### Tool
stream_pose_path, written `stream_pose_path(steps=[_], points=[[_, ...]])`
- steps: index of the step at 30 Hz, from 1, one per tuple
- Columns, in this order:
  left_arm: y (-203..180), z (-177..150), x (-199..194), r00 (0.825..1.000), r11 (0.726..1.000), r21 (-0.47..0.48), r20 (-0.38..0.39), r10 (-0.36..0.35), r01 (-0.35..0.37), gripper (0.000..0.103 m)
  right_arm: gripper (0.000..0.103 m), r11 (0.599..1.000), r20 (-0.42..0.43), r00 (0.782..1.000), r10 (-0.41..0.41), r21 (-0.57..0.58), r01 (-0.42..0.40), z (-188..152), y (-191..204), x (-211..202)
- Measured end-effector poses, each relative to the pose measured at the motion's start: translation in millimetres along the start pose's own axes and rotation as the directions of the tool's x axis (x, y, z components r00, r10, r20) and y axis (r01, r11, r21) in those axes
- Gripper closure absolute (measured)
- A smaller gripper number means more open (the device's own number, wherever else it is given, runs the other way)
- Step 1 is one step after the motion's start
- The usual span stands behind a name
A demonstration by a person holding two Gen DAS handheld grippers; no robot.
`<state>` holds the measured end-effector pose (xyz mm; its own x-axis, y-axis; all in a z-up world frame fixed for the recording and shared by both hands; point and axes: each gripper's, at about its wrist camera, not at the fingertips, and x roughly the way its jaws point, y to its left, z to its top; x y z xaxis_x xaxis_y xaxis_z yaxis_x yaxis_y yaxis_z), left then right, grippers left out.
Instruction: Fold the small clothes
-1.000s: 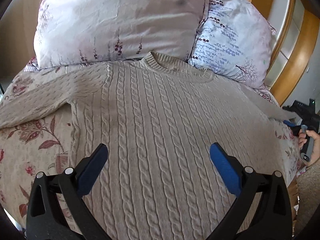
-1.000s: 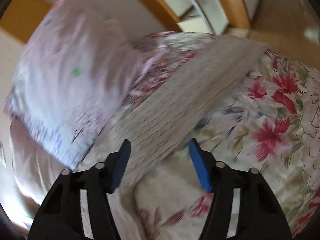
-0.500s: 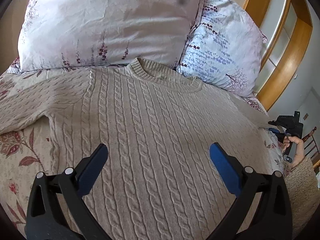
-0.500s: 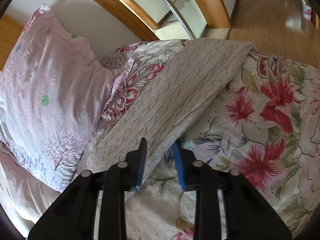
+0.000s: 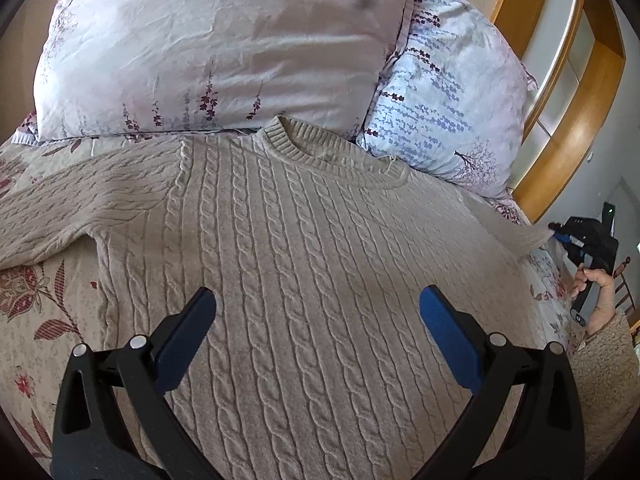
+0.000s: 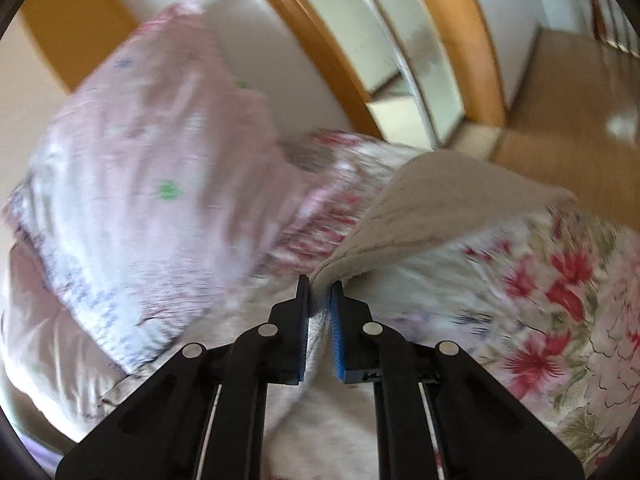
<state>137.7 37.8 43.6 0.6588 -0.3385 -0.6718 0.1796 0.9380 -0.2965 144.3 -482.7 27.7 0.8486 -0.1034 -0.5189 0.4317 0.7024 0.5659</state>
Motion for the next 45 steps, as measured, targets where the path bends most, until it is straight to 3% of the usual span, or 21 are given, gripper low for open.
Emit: stream_pose_path(steps=[6,11,16,20,22,24,27,28,32,35,38,43,45], points=[[0.1,1.5,-4.8,0.999,1.0,-0.008,0.032,-0.007,0.008,0.002,0.092,0.967,-0.004,0.986,0.169,-0.195,-0.166,-20.3,76.8,-26.4],[-0.8,1.8,-8.4,0.999,0.999,-0.026,0.043,-0.019,0.021,0.002,0.092,0.9,-0.152,0.946,0.285,-0.296,-0.319,-69.4,136.1,-20.7],[-2.3,0.1,-8.1,0.999,0.999,-0.028,0.035,-0.023,0.024,0.002,0.092,0.864,-0.392,0.893,0.222,-0.346,-0.367,-151.9,168.1,27.0],[-3.3,-1.7,-10.7,0.999,0.999,-0.023,0.031,-0.026,0.027,0.002,0.09,0.869,-0.469,0.869,0.157,-0.353,-0.347,-183.2,173.9,47.2],[-3.5,-2.3,-11.4,0.999,0.999,-0.02,0.031,-0.026,0.027,0.002,0.08,0.877,-0.49,0.854,0.174,-0.317,-0.361,-179.4,170.7,45.7],[-2.9,-2.9,-11.4,0.999,0.999,-0.022,0.03,-0.027,0.027,0.002,0.046,0.891,-0.508,0.836,0.208,-0.255,-0.376,-170.2,161.5,32.7],[-1.3,-3.8,-10.5,0.999,0.999,-0.033,0.025,-0.042,0.043,0.002,0.04,0.909,-0.446,0.85,0.28,-0.16,-0.384,-147.0,137.2,2.0],[-1.2,-4.0,-10.2,0.999,0.998,-0.035,0.024,-0.046,0.047,0.002,0.04,0.921,-0.412,0.864,0.29,-0.125,-0.368,-137.4,123.7,-8.9],[-1.6,-4.5,-8.4,0.998,0.997,-0.038,0.015,-0.066,0.066,0.002,0.04,0.965,-0.326,0.909,0.261,0.108,-0.239,-103.5,60.8,-16.3],[-1.9,-4.8,-9.0,0.997,0.996,-0.042,0.011,-0.081,0.082,0.002,0.045,0.944,-0.324,0.916,0.236,0.3,-0.137,-93.1,13.6,-0.5],[-0.3,-4.5,-12.8,0.995,0.994,-0.049,0.018,-0.096,0.097,0.002,0.047,0.936,-0.307,0.93,0.202,0.341,-0.09,-91.5,0.6,12.7],[4.7,0.5,-18.6,0.993,0.991,-0.065,0.029,-0.111,0.113,0.002,0.062,0.945,-0.268,0.95,0.157,0.321,-0.066,-82.9,-4.9,21.0],[8.4,4.0,-20.0,0.992,0.989,-0.077,0.034,-0.124,0.126,0.002,0.087,0.959,-0.257,0.959,0.119,0.279,-0.044,-78.9,-0.7,27.9]])
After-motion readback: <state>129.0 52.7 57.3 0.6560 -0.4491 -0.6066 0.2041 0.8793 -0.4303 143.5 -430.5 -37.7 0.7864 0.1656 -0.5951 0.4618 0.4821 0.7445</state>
